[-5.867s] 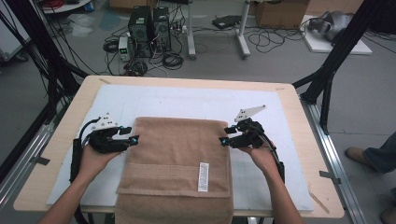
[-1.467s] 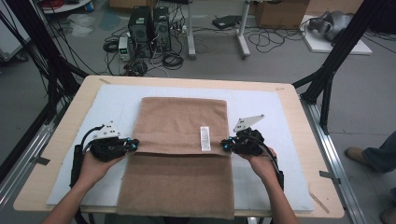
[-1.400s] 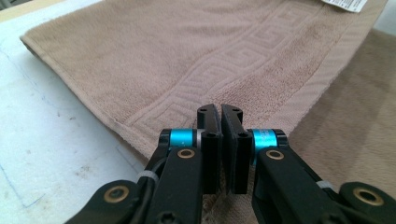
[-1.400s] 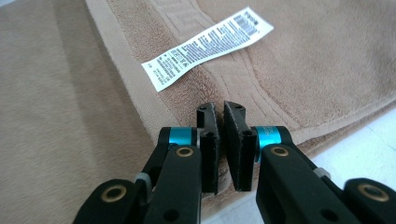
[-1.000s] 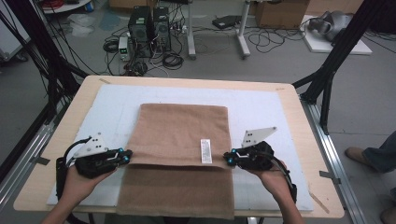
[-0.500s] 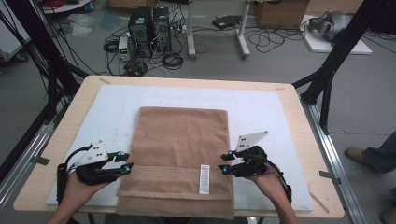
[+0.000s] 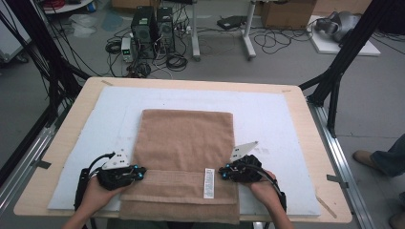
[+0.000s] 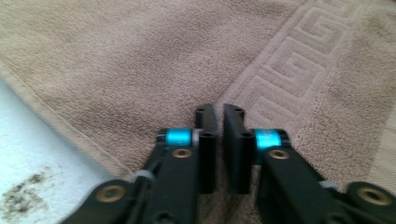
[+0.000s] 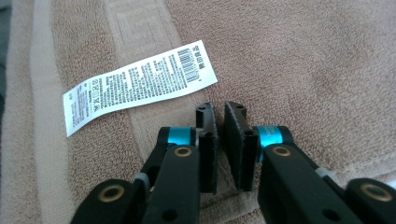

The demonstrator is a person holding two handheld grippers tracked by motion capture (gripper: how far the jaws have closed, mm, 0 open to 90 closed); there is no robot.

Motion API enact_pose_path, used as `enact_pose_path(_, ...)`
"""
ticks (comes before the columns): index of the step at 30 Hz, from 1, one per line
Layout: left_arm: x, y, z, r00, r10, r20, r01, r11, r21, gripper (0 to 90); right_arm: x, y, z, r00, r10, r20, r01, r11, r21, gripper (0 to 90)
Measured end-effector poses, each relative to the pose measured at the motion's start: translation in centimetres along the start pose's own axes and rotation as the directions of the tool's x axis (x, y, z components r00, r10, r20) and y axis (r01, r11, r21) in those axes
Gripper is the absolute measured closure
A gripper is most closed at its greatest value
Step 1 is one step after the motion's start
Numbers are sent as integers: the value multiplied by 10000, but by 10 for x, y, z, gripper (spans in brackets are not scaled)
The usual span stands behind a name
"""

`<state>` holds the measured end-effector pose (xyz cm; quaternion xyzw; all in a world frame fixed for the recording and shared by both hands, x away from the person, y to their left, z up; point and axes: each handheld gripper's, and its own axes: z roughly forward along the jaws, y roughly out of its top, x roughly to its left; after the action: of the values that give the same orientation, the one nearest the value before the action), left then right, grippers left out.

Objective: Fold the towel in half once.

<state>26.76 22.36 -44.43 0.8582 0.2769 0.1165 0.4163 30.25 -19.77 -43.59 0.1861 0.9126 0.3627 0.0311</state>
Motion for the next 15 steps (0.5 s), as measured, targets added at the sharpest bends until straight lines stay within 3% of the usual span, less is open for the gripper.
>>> enact_pose_path(10, -1, 3, -12, 9999, 8, 131, -2, 9991, -420, 897, 1, 3, -12, 9998, 79, -181, -83, 9996, -255, 868)
enact_pose_path(11, -1, 3, -15, 9999, 46, 158, -39, 9989, -464, 895, 2, 4, -13, 10000, 76, -52, -77, 9996, -258, 766)
enact_pose_path(12, -1, 2, -17, 9999, 14, 136, -7, 9986, -526, 877, 3, 3, -16, 9997, 223, -107, -227, 9990, -394, 746)
enact_pose_path(15, -2, -1, -23, 9999, 2, 152, 5, 9990, -452, 668, 13, 0, -23, 9995, -1, -319, -26, 9965, -832, 662)
